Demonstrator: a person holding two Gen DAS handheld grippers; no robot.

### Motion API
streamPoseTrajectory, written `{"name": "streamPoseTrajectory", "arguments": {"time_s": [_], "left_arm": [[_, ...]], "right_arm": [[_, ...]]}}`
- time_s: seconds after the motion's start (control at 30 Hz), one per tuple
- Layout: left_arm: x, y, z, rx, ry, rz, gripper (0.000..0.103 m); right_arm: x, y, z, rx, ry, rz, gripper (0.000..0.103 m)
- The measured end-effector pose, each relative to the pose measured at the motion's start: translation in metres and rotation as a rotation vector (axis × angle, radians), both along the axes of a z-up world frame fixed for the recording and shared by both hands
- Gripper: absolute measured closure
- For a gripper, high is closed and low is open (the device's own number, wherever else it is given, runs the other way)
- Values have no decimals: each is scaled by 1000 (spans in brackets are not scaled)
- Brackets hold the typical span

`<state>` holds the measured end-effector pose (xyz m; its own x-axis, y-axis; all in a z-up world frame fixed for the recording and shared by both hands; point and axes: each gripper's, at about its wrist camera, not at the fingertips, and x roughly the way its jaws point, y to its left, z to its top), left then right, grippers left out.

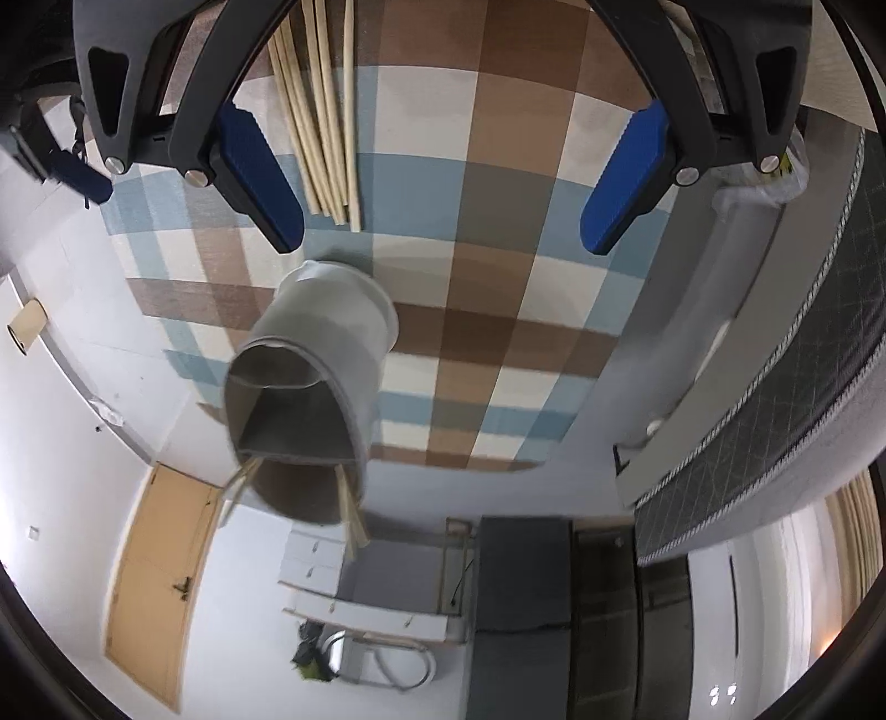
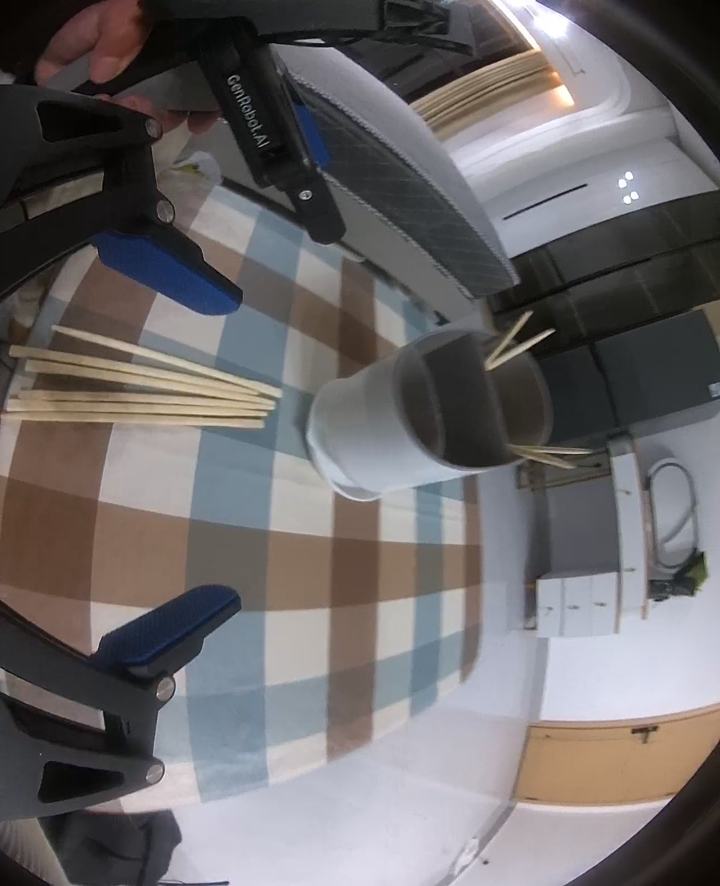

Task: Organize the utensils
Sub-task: 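Lower the right tool onto the chopstick pile beside the holder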

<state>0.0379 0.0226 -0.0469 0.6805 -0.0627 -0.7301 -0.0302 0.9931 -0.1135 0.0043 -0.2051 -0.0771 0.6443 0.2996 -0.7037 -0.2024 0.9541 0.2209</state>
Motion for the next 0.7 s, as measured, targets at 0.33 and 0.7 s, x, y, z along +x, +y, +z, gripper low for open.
{"name": "streamPoseTrajectory", "arguments": {"time_s": [0.33, 0.7], "left_arm": [[32, 27, -32, -53, 178, 142, 5], [44, 40, -44, -122, 271, 188, 5]], "right_arm": [[36, 12, -37, -24, 162, 16, 29], [75, 39, -70, -92, 285, 95, 53]]}}
